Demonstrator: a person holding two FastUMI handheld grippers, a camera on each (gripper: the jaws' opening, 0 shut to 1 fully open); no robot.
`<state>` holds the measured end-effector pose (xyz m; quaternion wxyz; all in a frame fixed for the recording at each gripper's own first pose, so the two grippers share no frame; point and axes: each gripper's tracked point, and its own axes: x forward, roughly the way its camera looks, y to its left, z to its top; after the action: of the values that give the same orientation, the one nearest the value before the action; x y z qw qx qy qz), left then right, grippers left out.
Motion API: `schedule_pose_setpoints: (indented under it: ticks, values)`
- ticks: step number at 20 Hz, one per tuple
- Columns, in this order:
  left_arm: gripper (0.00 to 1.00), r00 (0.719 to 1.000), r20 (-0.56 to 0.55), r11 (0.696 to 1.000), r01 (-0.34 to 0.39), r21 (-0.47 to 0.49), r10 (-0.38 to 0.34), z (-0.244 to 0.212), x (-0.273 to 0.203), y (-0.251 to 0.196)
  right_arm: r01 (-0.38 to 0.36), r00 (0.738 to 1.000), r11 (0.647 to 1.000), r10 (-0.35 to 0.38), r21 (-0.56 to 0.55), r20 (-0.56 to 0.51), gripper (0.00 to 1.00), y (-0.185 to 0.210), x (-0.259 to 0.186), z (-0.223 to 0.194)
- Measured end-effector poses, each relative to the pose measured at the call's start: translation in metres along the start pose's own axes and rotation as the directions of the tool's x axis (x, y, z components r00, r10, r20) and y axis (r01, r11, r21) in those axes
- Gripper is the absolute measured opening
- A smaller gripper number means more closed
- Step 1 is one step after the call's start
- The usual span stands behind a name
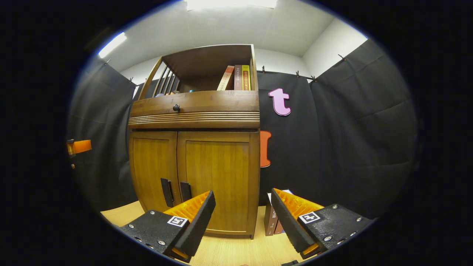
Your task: Open the right door of the double-door shoe cabinet with the right hand, and open the left door with the left hand.
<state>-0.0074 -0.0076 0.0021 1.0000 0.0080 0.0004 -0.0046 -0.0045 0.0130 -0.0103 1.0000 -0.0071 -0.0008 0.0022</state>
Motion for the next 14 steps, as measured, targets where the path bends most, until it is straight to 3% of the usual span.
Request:
schedule_pose_setpoints:
  ticks: [14]
  values:
    - [0.95, 0.997, -0.040, 0.998, -0.062, 0.011, 0.063, -0.025, 0.008, 0.048, -0.114, 0.992, 0.993, 0.113, -0.014, -0.053, 0.94, 0.112, 0.080, -0.071]
